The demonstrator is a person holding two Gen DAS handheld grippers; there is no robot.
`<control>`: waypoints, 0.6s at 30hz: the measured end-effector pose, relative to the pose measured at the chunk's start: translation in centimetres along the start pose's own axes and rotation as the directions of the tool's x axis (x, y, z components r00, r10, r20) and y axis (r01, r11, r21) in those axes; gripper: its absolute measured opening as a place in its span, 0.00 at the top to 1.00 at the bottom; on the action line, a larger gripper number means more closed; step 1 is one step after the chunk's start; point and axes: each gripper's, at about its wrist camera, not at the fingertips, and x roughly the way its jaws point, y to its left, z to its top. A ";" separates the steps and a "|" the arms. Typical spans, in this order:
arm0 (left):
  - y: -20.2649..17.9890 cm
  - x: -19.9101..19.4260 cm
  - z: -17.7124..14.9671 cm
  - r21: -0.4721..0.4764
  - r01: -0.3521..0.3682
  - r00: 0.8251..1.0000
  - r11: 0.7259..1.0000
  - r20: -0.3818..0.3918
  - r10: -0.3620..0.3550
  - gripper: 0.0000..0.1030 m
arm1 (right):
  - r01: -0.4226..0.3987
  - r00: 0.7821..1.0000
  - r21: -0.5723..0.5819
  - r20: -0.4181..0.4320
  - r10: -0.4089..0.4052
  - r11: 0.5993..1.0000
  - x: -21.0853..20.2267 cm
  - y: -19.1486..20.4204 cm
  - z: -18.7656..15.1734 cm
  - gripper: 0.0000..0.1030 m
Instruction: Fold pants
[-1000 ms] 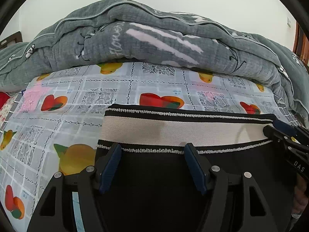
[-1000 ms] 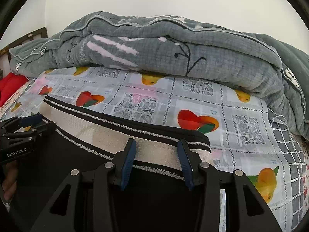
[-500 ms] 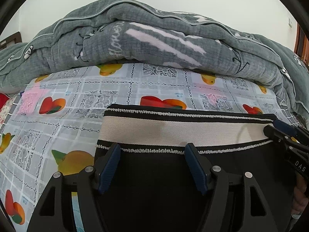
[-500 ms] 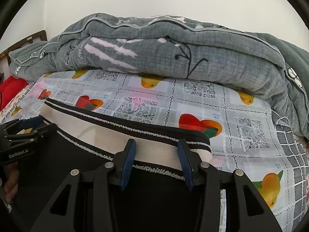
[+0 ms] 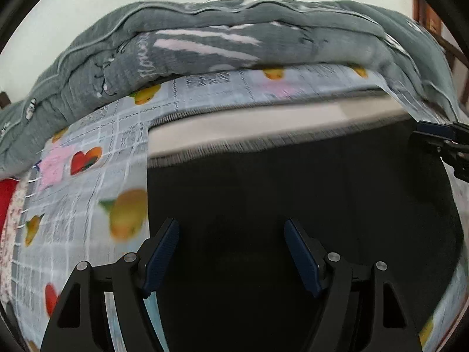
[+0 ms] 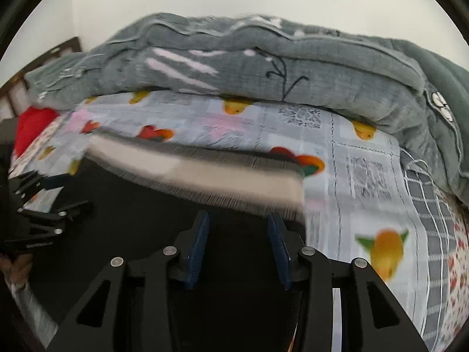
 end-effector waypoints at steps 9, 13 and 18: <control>-2.5 -5.9 -7.9 -0.100 0.123 0.991 0.987 0.067 -0.117 0.29 | 0.044 0.998 0.026 0.041 -0.045 0.999 -4.4 1.7 -10.8 0.59; -2.9 -7.4 -10.2 -0.043 0.052 0.997 0.998 0.064 -0.049 0.28 | 0.079 0.996 0.054 0.028 -0.081 0.995 -4.8 1.7 -12.2 0.60; -1.5 -8.7 -11.9 -0.048 -0.069 0.998 0.996 -0.004 0.069 0.32 | 0.093 0.996 0.073 0.007 -0.094 0.993 -6.0 1.3 -12.4 0.60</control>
